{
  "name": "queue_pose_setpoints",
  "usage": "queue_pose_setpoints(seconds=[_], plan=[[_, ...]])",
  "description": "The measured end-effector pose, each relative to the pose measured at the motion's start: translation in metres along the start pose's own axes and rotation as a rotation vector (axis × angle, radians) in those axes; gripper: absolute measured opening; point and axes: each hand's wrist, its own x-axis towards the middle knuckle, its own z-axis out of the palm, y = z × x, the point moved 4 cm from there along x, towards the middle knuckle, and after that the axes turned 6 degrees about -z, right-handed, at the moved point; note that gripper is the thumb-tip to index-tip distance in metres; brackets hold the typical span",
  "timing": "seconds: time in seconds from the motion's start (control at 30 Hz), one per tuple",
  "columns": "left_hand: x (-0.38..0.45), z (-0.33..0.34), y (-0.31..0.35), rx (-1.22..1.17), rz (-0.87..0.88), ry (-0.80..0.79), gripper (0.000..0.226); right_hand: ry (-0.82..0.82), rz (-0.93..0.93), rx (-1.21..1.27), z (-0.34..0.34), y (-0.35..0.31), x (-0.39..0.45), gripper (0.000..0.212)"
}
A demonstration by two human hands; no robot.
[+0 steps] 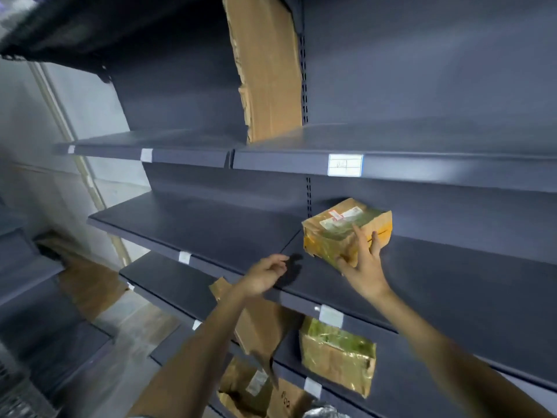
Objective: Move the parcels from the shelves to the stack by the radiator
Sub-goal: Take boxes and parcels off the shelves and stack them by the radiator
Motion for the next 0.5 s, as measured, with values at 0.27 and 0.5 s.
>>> queue_pose_setpoints(seconds=[0.27,0.5], plan=[[0.103,0.002,0.059,-0.107,0.009,-0.077,0.053,-0.152,0.048,-0.224,-0.01,0.025,0.041,0.041],[0.106,0.037,0.069,-0.216,-0.051,-0.508,0.086,-0.031,0.174,-0.148,-0.043,0.02,0.002,0.027]])
